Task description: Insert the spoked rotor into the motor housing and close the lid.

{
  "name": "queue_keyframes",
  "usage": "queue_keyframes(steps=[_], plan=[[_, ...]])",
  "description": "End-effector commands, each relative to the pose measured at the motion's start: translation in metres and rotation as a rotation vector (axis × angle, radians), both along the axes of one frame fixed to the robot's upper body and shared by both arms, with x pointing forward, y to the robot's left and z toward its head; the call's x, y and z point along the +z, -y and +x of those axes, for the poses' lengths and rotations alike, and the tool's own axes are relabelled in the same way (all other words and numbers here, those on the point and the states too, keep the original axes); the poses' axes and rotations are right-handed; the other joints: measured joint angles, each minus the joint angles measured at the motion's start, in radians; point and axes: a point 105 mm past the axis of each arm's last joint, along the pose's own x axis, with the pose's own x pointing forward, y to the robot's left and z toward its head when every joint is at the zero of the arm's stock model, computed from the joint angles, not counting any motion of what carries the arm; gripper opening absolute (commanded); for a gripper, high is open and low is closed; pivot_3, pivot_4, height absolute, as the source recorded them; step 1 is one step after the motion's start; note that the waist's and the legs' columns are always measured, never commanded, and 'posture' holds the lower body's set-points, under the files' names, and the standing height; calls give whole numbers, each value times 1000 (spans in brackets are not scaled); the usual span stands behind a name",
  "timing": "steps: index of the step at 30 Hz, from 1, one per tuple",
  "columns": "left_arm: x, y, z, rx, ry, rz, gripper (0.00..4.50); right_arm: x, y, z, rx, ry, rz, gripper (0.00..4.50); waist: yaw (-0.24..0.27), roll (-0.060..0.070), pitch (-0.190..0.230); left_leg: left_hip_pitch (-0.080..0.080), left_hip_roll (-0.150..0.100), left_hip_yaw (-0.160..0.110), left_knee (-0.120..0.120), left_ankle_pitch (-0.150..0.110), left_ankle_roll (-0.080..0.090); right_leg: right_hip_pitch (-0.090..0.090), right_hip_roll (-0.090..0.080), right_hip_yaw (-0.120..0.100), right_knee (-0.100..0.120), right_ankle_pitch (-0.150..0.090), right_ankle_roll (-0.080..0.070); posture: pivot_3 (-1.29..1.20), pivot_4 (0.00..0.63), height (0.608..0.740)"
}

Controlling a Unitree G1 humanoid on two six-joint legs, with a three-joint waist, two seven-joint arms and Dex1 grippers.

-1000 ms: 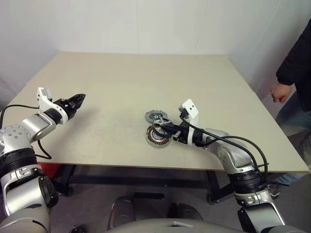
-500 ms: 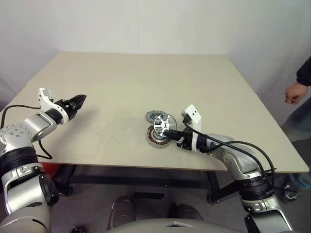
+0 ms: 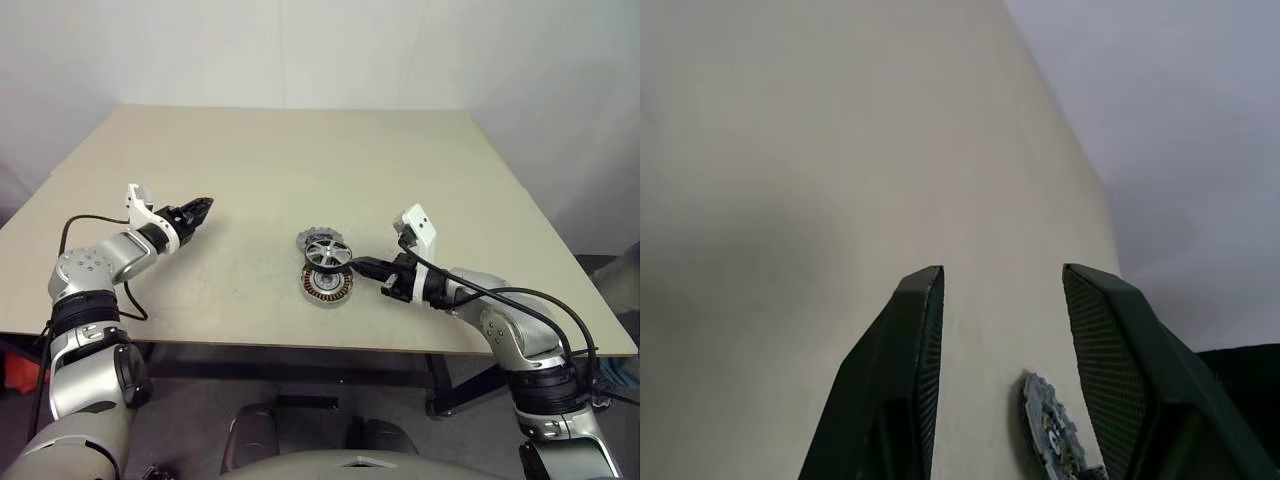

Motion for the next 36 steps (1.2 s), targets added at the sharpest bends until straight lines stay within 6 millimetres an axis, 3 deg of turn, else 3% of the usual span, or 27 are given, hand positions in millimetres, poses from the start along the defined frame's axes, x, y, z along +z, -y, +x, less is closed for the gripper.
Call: queue_keyframes(steps=[1,4,7,12,17,25,36], plan=[[13,2,6,1,57,0,1998,14,17,20,-120,4,45,0,0,0,0,0,0,0,0,0,0,0,0,0,0,0,0,0,0,740],[10,7,7,-6,54,-6,1998,14,29,34,-213,-73,116,0,0,0,0,1,0,0,0,0,0,1,0,0,0,0,0,0,0,740],[8,11,7,-15,53,-9,2025,14,35,42,-274,-221,254,593,1,0,0,0,0,0,0,0,0,1,0,0,0,0,-1,0,0,740],[7,10,5,-19,49,-4,2025,18,38,46,-342,-437,404,2238,-1,1,0,-1,0,0,-1,1,-2,-1,0,0,0,4,-7,0,0,740],[3,9,3,-18,37,-5,2025,22,34,37,-297,-636,477,2238,0,1,0,-1,0,0,-1,2,-3,-2,0,0,0,4,-7,0,0,740],[-5,13,0,-11,28,-22,2025,-16,23,8,-268,-781,375,2238,11,1,0,-1,-1,0,-5,2,-4,-1,0,0,-1,2,-4,0,0,740],[-3,0,-7,18,19,9,2025,-16,-4,9,-240,-828,429,2238,11,1,0,1,-1,0,-7,5,-8,-2,0,0,-1,-1,1,0,0,740]])
